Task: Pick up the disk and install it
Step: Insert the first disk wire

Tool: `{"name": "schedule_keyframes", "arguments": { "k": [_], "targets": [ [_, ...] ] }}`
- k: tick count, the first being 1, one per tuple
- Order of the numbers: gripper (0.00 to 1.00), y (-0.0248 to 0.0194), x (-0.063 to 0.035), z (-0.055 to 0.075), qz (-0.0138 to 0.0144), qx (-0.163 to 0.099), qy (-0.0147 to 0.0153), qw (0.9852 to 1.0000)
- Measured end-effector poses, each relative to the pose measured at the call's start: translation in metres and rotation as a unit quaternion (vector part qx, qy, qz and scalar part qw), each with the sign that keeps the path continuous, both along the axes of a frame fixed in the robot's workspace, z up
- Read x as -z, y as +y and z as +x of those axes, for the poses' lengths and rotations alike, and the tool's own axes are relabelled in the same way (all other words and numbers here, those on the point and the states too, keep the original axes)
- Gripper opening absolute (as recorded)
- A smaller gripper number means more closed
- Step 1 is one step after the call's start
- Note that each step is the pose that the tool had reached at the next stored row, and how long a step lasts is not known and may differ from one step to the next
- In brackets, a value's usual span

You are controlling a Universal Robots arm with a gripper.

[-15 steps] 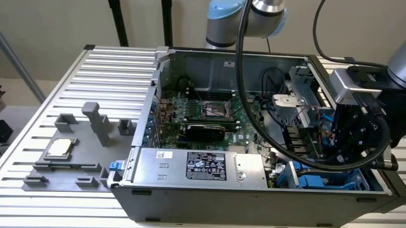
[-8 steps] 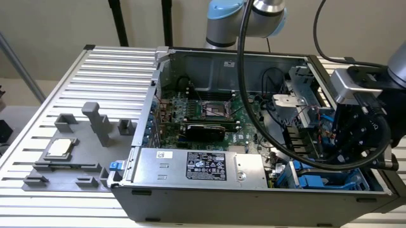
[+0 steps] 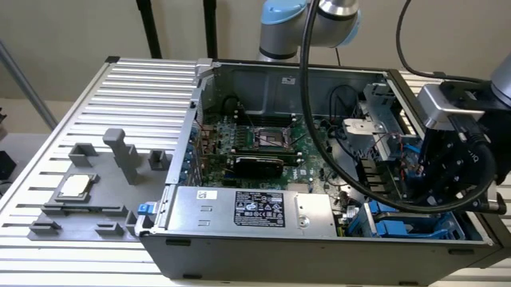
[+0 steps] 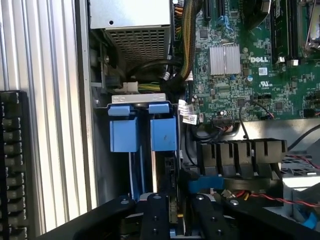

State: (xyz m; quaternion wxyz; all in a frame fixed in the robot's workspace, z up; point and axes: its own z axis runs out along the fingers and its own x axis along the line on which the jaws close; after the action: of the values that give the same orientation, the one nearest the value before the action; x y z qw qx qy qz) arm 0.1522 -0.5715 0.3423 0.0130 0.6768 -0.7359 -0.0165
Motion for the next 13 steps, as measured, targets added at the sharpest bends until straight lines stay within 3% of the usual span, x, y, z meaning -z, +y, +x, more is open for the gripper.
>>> {"name": "schedule_keyframes", "arguments": {
  "k": [9,13],
  "targets": [
    [1.00,0.0000,-0.0411,0.000,-0.0003,0.000,0.0002,1.0000],
    [1.00,0.0010,-0.0437,-0.002,-0.0001,0.000,0.0002,1.0000]
  ]
}}
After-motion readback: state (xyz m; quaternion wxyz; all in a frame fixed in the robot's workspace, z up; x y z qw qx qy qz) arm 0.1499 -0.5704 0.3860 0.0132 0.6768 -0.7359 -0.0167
